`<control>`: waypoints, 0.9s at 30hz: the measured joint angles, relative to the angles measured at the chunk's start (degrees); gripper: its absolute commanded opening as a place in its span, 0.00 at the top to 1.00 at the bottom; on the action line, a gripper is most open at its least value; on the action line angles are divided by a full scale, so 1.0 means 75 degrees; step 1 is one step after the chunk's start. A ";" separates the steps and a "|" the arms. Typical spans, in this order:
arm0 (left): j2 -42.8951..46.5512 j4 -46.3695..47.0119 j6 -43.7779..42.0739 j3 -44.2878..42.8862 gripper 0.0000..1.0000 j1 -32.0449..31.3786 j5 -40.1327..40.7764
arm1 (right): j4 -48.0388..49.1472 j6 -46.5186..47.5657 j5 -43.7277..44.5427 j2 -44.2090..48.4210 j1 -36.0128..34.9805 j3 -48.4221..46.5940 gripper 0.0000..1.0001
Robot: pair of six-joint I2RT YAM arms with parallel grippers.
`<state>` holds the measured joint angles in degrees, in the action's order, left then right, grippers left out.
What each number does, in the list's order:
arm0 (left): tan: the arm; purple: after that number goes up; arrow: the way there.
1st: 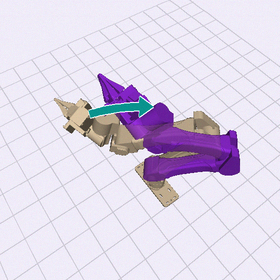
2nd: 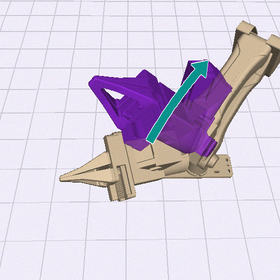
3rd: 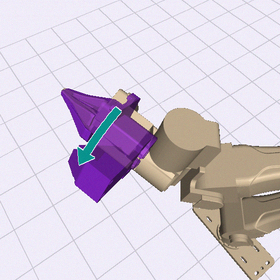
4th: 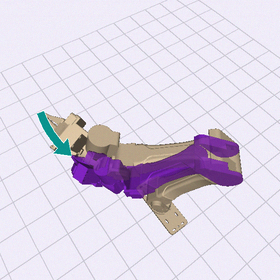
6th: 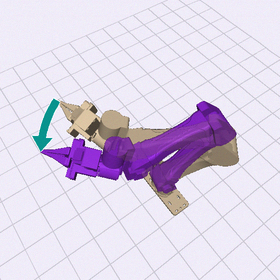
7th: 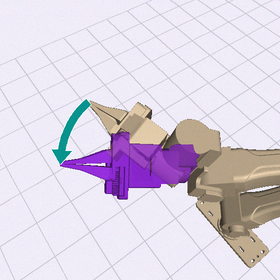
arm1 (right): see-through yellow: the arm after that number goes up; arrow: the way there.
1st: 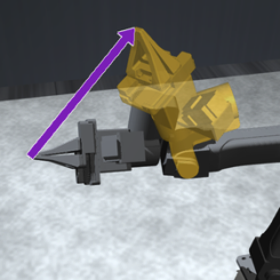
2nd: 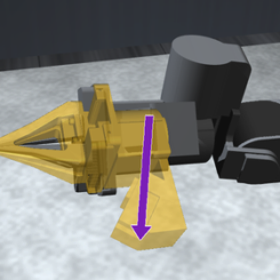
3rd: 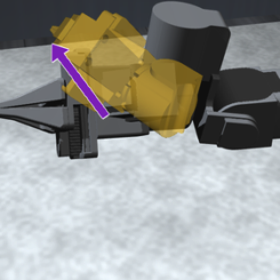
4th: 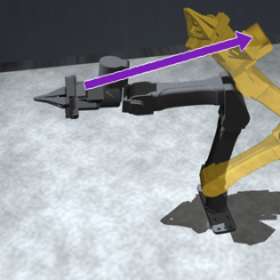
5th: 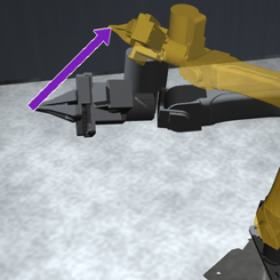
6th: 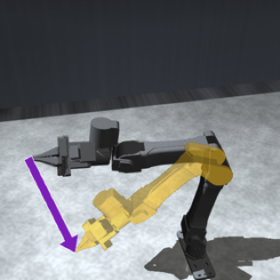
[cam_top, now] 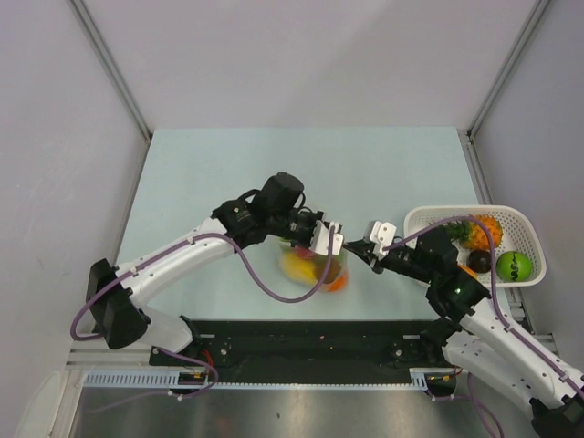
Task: Place the food in the zip-top bag and seal the zipper
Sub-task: Zip the zipper food storage bag at the center of the board.
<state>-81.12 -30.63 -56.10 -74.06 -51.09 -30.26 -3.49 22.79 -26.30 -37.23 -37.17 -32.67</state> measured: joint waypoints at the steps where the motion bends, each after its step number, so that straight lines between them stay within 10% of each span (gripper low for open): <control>1: 0.0000 -0.0035 -0.0029 0.0000 1.00 0.0052 0.0000 | -0.0029 0.0009 0.0003 0.0032 0.0000 0.0000 1.00; 27: 0.1524 -0.1183 -0.0592 0.1043 0.99 0.2687 0.1107 | -0.0825 0.0233 -0.0379 0.1023 0.1839 0.0233 1.00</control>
<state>-69.69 -39.51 -60.53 -66.24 -30.94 -21.96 -9.67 24.53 -29.15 -29.56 -23.38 -30.92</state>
